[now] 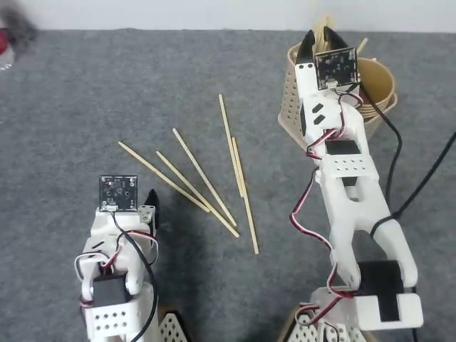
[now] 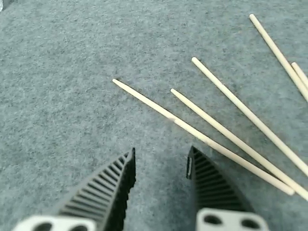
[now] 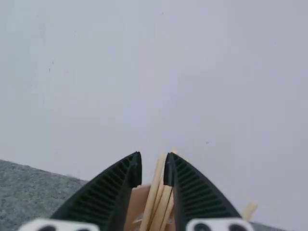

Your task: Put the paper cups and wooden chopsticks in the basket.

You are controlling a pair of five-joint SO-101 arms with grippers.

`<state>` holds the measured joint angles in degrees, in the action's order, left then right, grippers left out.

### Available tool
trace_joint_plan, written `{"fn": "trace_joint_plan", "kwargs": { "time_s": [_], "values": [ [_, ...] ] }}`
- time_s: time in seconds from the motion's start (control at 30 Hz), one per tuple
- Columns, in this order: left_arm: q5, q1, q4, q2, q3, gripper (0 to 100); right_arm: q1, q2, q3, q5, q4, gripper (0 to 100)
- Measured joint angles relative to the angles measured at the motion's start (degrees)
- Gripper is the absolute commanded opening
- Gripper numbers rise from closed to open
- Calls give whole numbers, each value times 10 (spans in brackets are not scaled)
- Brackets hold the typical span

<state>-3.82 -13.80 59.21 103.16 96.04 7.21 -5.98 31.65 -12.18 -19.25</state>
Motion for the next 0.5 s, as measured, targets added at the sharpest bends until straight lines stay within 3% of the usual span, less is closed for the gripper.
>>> {"fn": "trace_joint_plan", "kwargs": {
  "time_s": [0.3,0.5],
  "values": [
    [0,0,0,0,0,169,-4,-84,8,0,100,84],
    [0,0,0,0,0,169,62,-213,8,0,292,84]
  ]
}}
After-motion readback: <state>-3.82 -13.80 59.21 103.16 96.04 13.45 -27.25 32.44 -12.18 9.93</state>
